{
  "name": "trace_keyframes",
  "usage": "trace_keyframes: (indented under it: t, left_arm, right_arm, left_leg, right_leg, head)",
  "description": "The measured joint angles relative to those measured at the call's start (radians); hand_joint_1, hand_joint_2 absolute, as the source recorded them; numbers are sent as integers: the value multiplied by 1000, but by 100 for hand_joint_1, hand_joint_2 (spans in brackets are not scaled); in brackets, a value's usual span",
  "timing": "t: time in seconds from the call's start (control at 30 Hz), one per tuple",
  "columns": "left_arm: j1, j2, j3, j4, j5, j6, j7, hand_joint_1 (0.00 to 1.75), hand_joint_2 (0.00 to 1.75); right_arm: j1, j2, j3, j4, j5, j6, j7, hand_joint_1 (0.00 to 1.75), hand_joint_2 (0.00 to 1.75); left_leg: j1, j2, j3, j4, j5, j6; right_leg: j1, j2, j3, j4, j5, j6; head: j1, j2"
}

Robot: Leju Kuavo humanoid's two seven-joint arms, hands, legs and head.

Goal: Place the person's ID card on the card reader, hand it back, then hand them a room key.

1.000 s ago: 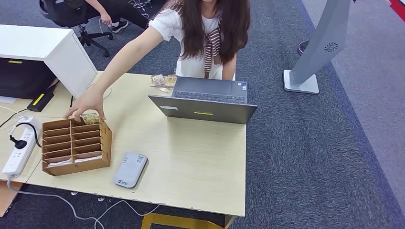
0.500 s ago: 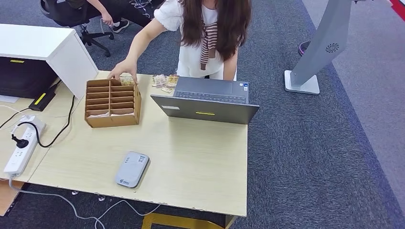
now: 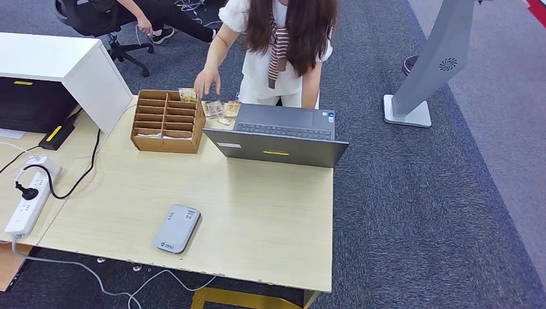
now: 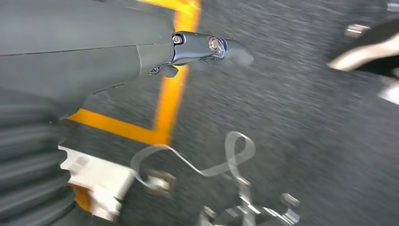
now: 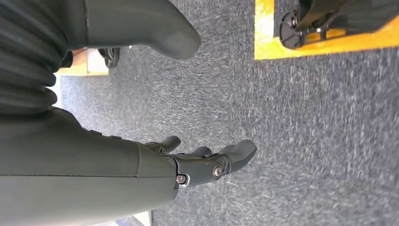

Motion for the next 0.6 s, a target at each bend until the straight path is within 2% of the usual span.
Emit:
trace_keyframes:
  t: [0.17,0.3,0.4,0.53,0.6]
  left_arm:
    - [-15,-49,-26,61,-80,65,68,0,0]
    - [-23,-85,-72,91,-127,91,112,0,175]
    - [-23,-96,-122,100,-156,64,148,0,175]
    - [-16,-97,-229,101,-187,48,174,0,0]
    - [-11,-95,-272,101,-198,46,181,0,0]
  right_arm:
    - [2,0,24,2,51,32,-8,0,175]
    - [2,0,51,5,77,32,4,0,175]
    - [5,-1,81,5,68,37,2,0,175]
    - [15,-10,152,-1,-7,47,0,0,0]
    - [21,-16,185,-6,-46,51,0,0,0]
  left_leg:
    - [0,0,0,0,0,0]
    - [-1,0,0,0,0,0]
    - [-1,0,0,0,0,0]
    - [0,0,0,0,0,0]
    - [0,0,0,0,0,0]
  right_leg:
    - [0,0,0,0,0,0]
    - [-1,0,0,0,0,1]
    - [0,0,0,0,1,1]
    - [0,0,0,0,0,1]
    - [0,0,0,0,0,1]
  head:
    - [0,0]
    - [0,0]
    - [0,0]
    - [0,0]
    - [0,0]
